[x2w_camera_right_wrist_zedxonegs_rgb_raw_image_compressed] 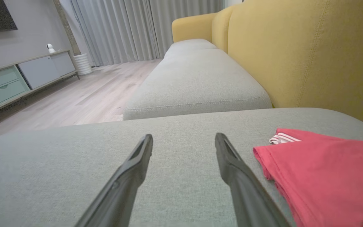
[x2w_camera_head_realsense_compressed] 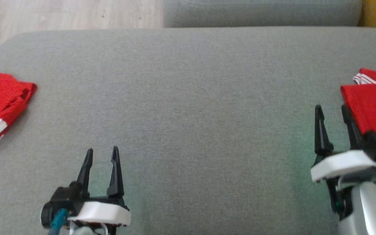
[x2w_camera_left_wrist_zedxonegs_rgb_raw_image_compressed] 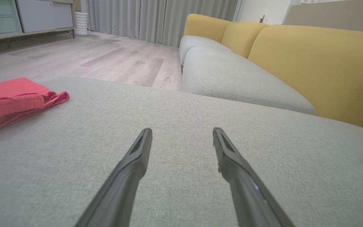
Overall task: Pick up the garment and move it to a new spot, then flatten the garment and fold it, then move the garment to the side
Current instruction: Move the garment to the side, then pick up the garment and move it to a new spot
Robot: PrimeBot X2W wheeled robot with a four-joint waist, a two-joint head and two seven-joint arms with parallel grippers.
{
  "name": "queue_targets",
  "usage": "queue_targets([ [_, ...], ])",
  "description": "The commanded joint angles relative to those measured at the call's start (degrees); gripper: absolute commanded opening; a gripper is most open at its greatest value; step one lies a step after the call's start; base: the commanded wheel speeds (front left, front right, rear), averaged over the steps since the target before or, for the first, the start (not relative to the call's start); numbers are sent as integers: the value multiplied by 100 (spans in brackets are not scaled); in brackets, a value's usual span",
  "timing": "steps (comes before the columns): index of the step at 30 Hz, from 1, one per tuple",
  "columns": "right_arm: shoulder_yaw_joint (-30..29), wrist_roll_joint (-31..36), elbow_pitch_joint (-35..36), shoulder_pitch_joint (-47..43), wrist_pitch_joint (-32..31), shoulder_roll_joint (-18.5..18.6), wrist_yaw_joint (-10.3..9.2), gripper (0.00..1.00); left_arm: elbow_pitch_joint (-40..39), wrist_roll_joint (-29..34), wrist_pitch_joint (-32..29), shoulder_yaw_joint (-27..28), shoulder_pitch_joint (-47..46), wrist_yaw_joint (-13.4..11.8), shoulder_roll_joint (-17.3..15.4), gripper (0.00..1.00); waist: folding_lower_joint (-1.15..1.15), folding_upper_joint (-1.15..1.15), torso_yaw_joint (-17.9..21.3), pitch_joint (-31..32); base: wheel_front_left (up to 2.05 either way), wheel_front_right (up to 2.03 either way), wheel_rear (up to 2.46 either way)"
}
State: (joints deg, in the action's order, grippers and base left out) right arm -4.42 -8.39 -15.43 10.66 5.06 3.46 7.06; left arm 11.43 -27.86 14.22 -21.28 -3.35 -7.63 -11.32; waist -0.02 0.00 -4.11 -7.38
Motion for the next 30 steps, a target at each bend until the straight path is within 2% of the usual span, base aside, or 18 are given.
queue_targets([
  [1,97,54,403,-83,52,-43,43,100,-107,-29,64,248,-50,-9,6,100,2,0,-102,127,0,0,0],
  [9,321,-355,1045,-955,151,-56,43,100,17,-14,74,291,70,54,109,100,2,0,-36,200,0,0,0],
  [30,476,-292,1067,-1236,139,-57,43,100,108,85,77,342,14,161,165,100,2,0,-21,186,0,0,0],
])
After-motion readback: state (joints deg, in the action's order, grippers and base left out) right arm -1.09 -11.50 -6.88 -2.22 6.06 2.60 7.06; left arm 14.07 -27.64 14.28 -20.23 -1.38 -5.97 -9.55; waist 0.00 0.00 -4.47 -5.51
